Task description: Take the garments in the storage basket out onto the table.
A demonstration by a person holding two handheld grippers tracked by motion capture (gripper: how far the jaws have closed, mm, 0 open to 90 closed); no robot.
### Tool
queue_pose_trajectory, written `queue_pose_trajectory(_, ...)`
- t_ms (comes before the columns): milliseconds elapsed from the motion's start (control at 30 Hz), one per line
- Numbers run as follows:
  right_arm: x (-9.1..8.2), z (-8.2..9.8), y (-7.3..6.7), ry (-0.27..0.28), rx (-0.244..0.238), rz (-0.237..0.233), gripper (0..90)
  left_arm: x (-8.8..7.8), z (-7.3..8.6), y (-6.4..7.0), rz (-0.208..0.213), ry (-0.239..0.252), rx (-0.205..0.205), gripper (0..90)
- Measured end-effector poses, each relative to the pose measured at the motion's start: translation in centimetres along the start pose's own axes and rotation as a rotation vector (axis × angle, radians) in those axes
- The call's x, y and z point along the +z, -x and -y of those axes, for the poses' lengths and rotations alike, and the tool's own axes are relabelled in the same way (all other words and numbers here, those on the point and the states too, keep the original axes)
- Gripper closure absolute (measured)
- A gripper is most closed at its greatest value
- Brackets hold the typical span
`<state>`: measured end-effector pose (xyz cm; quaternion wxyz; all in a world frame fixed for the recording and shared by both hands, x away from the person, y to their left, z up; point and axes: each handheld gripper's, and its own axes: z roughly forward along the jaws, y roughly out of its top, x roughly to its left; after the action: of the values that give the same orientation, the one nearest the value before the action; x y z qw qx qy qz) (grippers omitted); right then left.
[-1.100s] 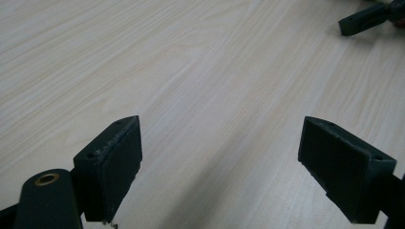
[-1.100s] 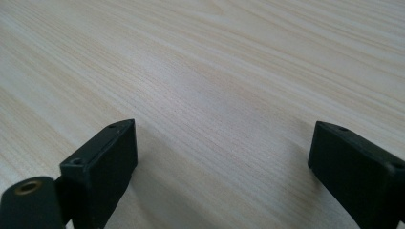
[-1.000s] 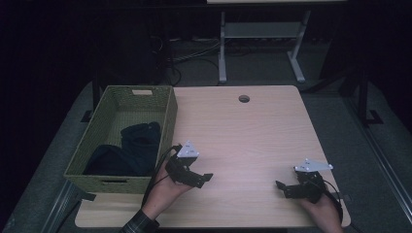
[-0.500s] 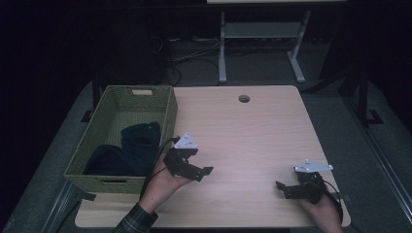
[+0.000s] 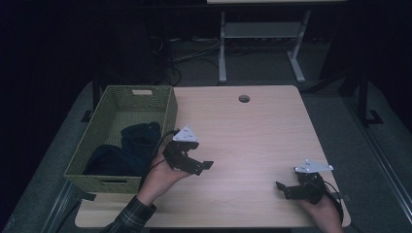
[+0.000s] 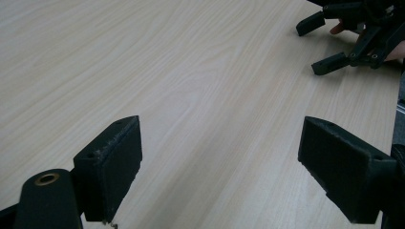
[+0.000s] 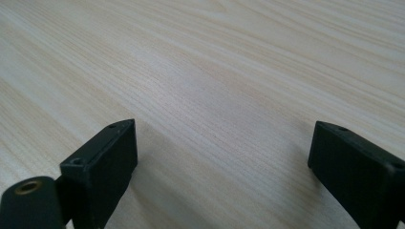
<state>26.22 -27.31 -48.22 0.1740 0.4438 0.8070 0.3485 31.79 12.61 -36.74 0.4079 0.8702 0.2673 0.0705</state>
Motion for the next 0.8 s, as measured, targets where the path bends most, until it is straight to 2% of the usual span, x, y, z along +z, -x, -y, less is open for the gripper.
queue_pose_trajectory(233,0.0,0.0,0.0,-0.001,0.002,0.001,9.2,-0.6,-0.7,-0.7,0.011,0.021,0.007,15.0)
queue_pose_trajectory(367,0.0,0.0,0.0,-0.001,0.002,0.001,9.2,-1.0,-1.0,-1.3,0.025,0.016,0.015,18.1)
queue_pose_trajectory(600,0.0,0.0,0.0,0.0,0.001,0.002,9.2,-1.8,-1.7,-2.1,0.018,0.01,0.023,18.1)
queue_pose_trajectory(800,0.0,0.0,0.0,0.001,0.002,0.001,9.2,-2.2,-1.8,-2.4,0.027,0.001,0.029,18.1)
